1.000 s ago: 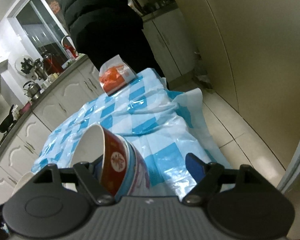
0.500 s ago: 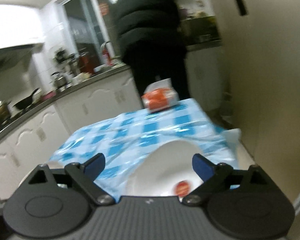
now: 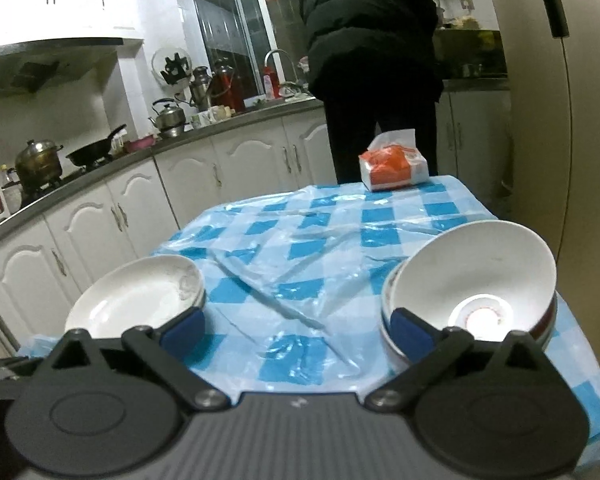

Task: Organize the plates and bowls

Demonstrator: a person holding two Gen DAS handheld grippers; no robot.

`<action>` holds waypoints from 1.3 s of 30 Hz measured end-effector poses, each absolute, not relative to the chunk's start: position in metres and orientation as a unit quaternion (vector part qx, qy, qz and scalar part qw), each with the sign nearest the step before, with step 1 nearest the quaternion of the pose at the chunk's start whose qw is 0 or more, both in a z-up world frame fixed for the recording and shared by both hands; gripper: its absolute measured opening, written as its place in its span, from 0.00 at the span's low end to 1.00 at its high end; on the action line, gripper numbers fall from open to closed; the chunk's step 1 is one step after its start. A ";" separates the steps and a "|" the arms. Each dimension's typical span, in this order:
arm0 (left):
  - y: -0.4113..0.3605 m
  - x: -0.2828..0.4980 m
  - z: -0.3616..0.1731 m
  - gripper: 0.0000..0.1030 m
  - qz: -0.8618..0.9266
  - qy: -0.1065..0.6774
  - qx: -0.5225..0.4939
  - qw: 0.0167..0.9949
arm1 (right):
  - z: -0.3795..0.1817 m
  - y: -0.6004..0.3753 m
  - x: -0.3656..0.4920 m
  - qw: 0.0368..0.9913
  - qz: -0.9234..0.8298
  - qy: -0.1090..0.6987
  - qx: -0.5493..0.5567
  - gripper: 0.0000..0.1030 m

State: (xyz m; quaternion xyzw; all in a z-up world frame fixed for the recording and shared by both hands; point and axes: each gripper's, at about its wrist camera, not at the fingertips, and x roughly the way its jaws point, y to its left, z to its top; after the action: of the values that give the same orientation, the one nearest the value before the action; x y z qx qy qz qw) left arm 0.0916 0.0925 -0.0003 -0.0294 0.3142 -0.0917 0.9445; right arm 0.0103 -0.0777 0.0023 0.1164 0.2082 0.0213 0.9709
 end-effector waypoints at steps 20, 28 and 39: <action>0.110 0.081 -0.001 1.00 -0.046 0.315 -0.040 0.947 | -0.009 -0.052 0.005 0.968 0.041 0.228 0.095 0.96; 0.111 0.081 -0.003 1.00 -0.043 0.313 -0.040 0.948 | -0.010 -0.051 0.003 0.969 0.042 0.225 0.092 0.96; 0.113 0.081 -0.005 1.00 -0.039 0.317 -0.040 0.947 | -0.013 -0.052 0.004 0.968 0.042 0.227 0.097 0.96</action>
State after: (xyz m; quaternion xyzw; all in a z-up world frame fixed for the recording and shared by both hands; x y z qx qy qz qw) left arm 0.0813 0.1126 -0.0050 -0.0401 0.3166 -0.0390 0.9469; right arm 0.0041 -0.0525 -0.0134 0.0971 0.2271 0.0417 0.9681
